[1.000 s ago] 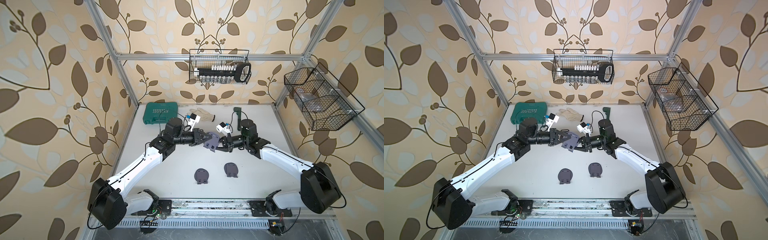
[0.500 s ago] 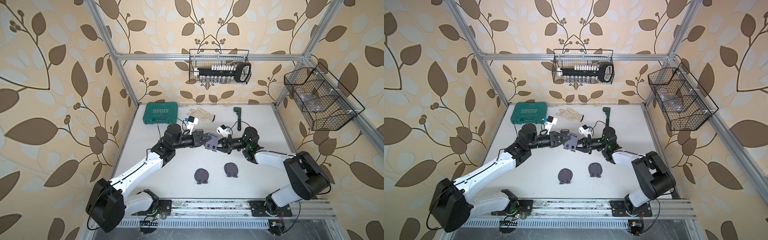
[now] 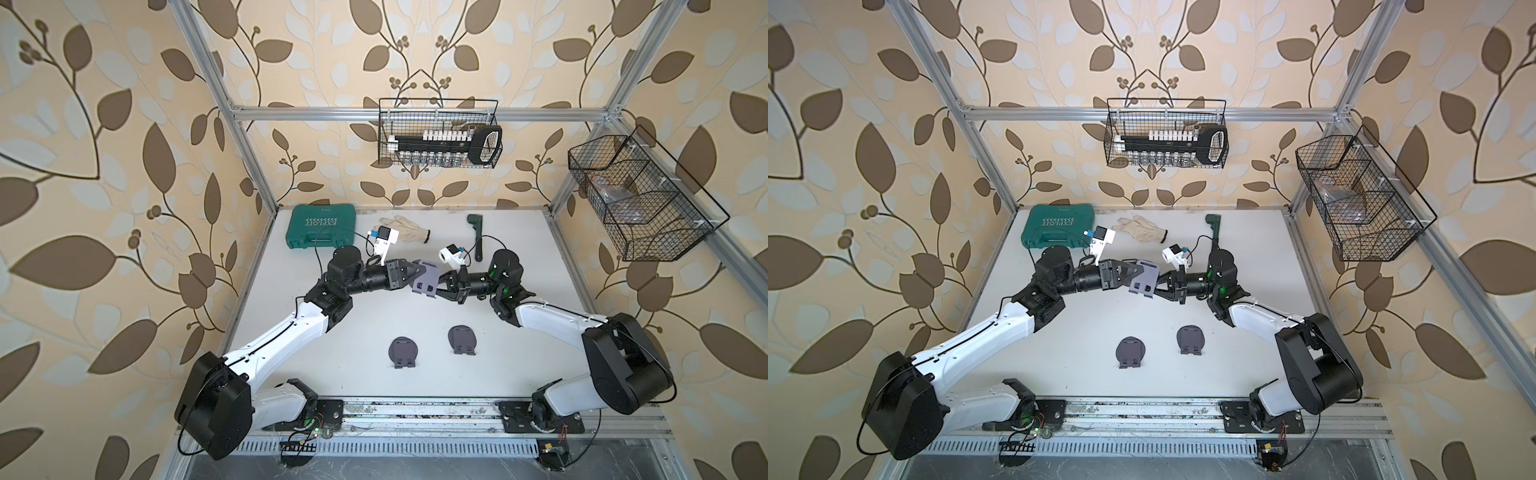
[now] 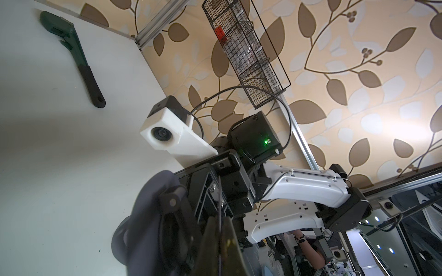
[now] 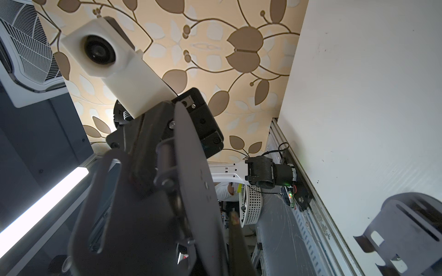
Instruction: Open the phone stand
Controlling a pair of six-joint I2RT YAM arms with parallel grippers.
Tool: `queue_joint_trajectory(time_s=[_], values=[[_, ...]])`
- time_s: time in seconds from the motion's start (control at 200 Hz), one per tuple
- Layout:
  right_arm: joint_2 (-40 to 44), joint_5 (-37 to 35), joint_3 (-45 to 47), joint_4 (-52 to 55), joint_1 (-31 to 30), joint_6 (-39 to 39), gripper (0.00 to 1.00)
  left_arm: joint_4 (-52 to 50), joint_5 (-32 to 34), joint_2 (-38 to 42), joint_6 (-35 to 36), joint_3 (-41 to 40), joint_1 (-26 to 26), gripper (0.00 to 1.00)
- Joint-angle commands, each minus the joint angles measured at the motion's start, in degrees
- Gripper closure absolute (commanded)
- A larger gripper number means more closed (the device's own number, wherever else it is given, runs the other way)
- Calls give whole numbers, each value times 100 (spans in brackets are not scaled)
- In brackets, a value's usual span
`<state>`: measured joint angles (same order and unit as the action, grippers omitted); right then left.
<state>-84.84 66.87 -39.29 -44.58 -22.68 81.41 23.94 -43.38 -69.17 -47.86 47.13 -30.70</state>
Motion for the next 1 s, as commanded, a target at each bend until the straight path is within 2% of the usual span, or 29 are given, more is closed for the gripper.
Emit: queue_joint_trajectory(time_s=[0.0, 0.15, 0.4, 0.69, 0.84, 0.915, 1.0], values=[[-561, -466, 497, 1840, 106, -118, 100, 2397, -681, 474, 195, 1046, 9, 100], [-583, -424, 616, 1797, 58, -163, 100, 2408, -540, 420, 177, 1180, 130, 100], [-266, -441, 327, 3099, 20, -1023, 100, 2462, -272, 325, -12, 1297, 454, 100], [-231, -377, 466, 2999, 11, -947, 100, 2144, -328, 386, 493, 1513, 587, 100], [-54, -350, 328, 3104, 65, -990, 100, 1616, -561, 127, 277, 1939, 618, 100], [297, -508, -121, 4010, 106, -1545, 100, 1593, -494, 88, 54, 1922, 618, 100], [733, -937, -1062, 5960, 119, -2899, 100, 979, -224, 123, -13, 1931, 618, 100]])
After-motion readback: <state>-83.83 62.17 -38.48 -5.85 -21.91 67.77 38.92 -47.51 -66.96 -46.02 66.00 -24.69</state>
